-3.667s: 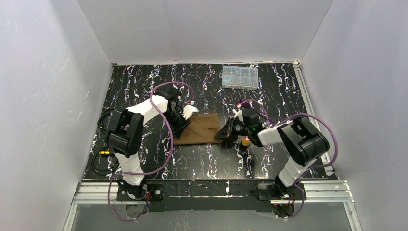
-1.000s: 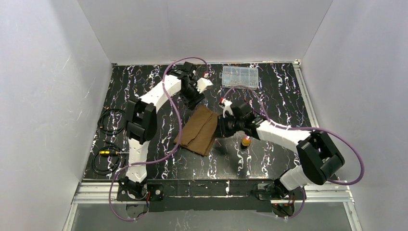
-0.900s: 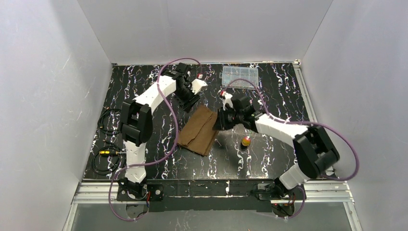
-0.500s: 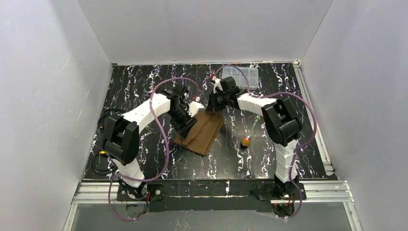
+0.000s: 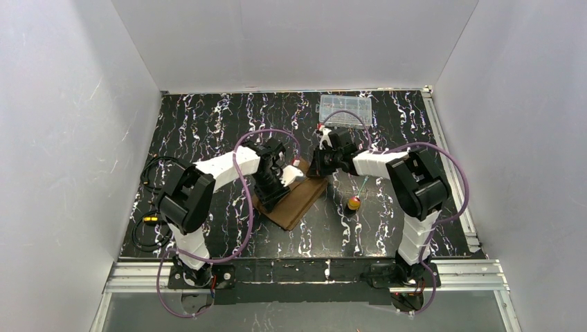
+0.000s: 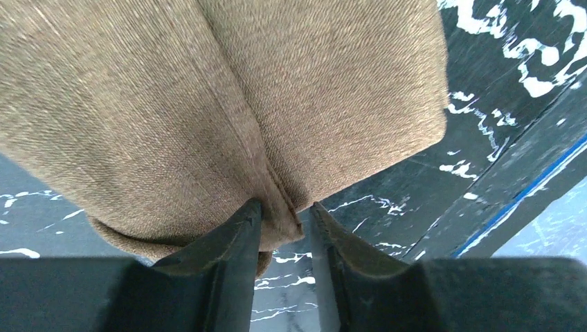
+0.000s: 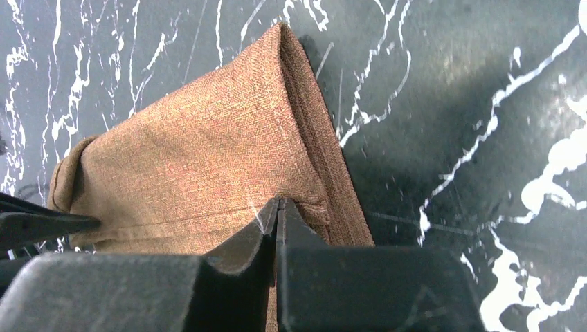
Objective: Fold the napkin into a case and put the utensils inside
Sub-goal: Rotate the 2/3-rectangle-folded napkin at the center of the board.
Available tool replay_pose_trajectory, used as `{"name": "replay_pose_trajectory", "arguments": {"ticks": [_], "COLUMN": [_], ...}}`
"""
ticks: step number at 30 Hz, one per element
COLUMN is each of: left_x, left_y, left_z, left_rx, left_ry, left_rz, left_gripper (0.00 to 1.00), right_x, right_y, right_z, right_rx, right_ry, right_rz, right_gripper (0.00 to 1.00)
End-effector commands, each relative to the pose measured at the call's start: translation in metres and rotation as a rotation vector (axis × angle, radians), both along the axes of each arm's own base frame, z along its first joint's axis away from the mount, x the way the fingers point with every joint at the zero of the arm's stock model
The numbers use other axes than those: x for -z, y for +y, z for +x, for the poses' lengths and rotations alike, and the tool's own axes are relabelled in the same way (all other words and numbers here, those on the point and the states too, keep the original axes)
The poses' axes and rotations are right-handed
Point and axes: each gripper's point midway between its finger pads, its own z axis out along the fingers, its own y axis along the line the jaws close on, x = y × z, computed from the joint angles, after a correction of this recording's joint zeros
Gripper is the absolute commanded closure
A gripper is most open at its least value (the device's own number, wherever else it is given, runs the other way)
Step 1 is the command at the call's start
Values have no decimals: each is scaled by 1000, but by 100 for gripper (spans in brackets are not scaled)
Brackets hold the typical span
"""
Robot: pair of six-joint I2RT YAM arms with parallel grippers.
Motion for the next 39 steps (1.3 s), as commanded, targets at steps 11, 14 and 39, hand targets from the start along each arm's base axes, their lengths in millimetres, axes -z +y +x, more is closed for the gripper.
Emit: {"name": "replay_pose_trajectory", "arguments": {"ticks": [11,14,39], "left_x": [39,45,-43], "left_y": [57,69,44], "left_z": [5,15,32], "left_rx": [215,284,-77], "left_ry": [-159,-222,-270], "left_rz": [217,262,28], "left_gripper": [99,99,71], "right_x": [0,-12,-40], "right_y": [-41,-31,65], "right_z": [-63,-83,-117], "right_rx": [176,133,-79], "right_ry": [81,93,-30], "right_rz": [16,57,91], "right_gripper": [92,92,92]}}
